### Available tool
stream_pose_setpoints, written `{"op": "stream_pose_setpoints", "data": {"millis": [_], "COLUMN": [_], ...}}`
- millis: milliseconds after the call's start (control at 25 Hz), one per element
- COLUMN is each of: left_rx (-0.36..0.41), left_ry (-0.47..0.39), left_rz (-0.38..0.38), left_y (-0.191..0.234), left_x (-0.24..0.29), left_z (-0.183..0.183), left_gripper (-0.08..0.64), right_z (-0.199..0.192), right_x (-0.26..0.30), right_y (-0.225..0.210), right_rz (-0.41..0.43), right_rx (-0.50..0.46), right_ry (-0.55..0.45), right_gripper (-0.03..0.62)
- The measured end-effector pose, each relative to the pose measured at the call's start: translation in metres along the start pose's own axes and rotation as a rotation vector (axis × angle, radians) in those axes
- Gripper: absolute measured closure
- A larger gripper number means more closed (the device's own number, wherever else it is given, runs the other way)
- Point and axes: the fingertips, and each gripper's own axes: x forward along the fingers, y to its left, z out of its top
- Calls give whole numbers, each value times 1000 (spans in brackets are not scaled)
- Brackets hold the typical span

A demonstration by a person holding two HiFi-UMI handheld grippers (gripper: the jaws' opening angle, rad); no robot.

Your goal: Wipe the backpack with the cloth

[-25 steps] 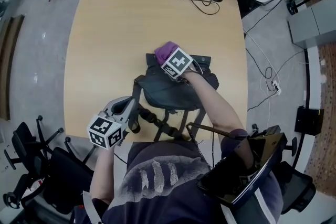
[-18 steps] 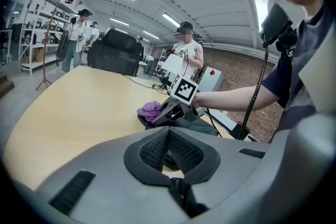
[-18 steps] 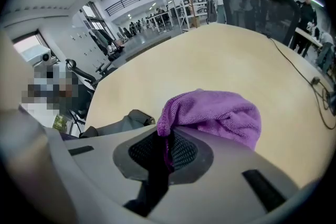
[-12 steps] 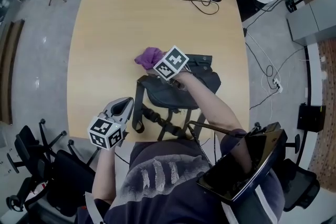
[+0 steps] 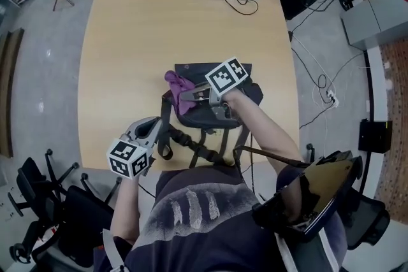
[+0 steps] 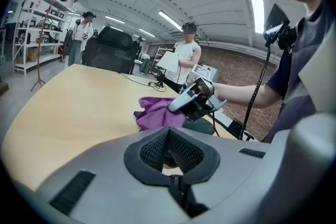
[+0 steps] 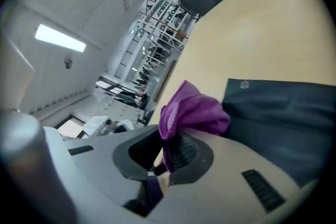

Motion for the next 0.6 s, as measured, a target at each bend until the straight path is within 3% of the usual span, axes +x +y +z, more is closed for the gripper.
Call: {"op": "stream_pose_setpoints", "data": {"millis": [160, 320, 600], "left_rx": [11, 12, 13], "left_ry": [4, 15, 36], "left_rz": [-15, -17, -30], "left_y": [-6, -6, -11], "left_x": [3, 3, 6], "left_z": [1, -2, -8], "left_gripper": [554, 553, 554], "right_z": [-17, -28, -34], "right_x": [-9, -28, -60], "right_y": [-54, -88, -119], "right_rz": [-262, -515, -728], "right_rx": [-56, -237, -397], "right_ry": [51, 178, 293], "right_gripper": [561, 561, 561]}}
